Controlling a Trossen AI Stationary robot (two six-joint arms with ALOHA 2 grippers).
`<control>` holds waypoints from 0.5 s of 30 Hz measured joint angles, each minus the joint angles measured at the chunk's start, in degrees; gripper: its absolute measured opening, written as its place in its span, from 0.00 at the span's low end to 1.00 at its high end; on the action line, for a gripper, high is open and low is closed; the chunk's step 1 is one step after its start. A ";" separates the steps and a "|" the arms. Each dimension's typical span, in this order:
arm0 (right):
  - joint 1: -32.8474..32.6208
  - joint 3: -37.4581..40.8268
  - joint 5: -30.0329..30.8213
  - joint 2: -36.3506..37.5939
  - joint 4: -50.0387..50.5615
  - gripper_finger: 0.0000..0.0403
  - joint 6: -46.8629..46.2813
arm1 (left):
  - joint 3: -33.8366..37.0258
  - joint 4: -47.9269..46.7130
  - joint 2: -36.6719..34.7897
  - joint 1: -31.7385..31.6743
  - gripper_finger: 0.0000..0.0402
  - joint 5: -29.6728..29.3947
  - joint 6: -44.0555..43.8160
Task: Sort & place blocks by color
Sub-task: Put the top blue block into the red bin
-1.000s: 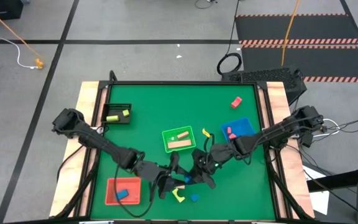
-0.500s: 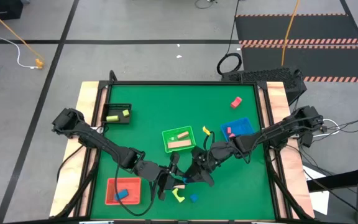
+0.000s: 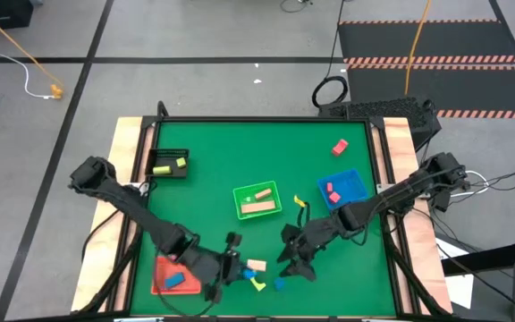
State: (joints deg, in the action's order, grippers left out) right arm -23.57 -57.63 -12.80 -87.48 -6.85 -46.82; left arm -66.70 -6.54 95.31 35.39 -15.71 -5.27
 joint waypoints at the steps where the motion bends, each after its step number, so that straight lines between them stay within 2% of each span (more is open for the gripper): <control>1: -0.60 0.00 2.04 -0.02 1.79 0.62 -0.05 | -0.02 -3.04 -0.59 1.03 0.22 0.12 -4.08; 9: -6.59 0.00 19.89 -0.31 4.59 0.58 0.04 | 0.00 -27.84 -5.76 8.53 0.22 5.61 -39.50; 15: -10.30 0.00 28.79 -0.75 4.43 0.55 0.06 | 0.00 -39.87 -5.90 14.85 0.22 8.27 -57.00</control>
State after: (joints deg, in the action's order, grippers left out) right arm -33.87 -57.63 16.00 -88.23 -2.42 -46.76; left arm -66.70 -46.40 89.40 50.24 -7.44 -62.27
